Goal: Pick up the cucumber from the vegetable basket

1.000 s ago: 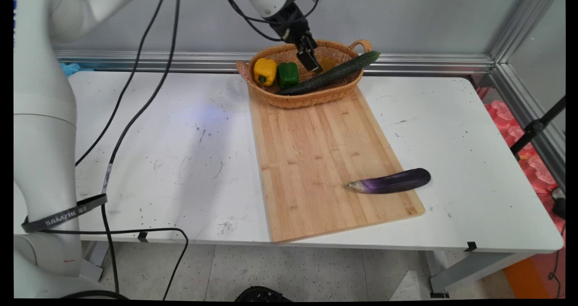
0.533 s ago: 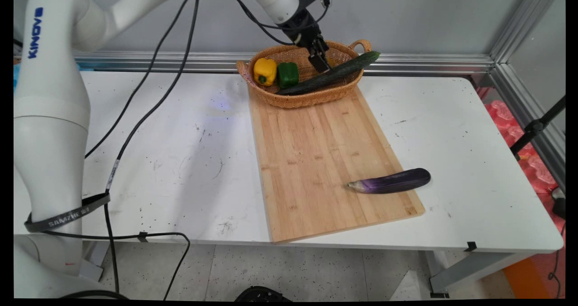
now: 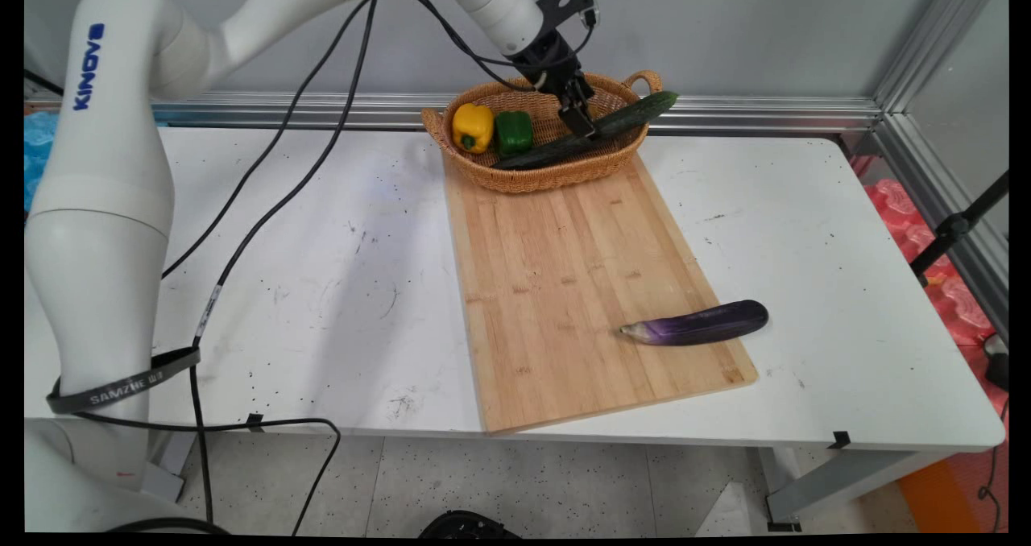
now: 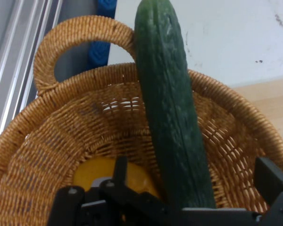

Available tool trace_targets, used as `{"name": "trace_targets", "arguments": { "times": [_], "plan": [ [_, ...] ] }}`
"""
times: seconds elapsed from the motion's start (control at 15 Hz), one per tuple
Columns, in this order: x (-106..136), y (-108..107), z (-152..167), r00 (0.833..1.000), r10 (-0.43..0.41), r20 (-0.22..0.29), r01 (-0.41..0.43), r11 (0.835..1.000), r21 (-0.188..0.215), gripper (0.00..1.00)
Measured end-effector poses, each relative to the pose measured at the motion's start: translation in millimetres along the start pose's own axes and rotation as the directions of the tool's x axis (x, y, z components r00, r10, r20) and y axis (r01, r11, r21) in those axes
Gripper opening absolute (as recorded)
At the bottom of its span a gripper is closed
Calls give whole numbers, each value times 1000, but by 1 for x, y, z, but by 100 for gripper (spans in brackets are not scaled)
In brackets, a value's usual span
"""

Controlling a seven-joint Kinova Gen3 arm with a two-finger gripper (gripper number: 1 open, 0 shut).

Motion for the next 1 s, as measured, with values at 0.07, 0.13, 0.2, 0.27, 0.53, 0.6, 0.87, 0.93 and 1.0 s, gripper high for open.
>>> {"name": "trace_targets", "arguments": {
  "times": [0.07,0.13,0.2,0.27,0.53,0.6,0.87,0.93,1.0],
  "plan": [
    [0,-1,3,1000,3,-1,-3,1000,-1,100],
    [-1,-1,7,1000,5,-3,-5,1000,-3,100],
    [-1,-1,9,1000,7,-4,-7,1000,-4,100],
    [-1,-1,10,1000,9,-5,-9,1000,-4,100],
    [-1,-3,19,1000,16,-14,-16,1000,-3,100],
    [-1,-3,22,1000,17,-16,-17,1000,-3,100],
    [-1,-2,30,999,18,-27,-19,1000,-14,0],
    [-1,-1,32,999,18,-27,-19,1000,-19,0],
    [-2,0,33,999,18,-27,-19,1000,-24,0]
  ]
}}
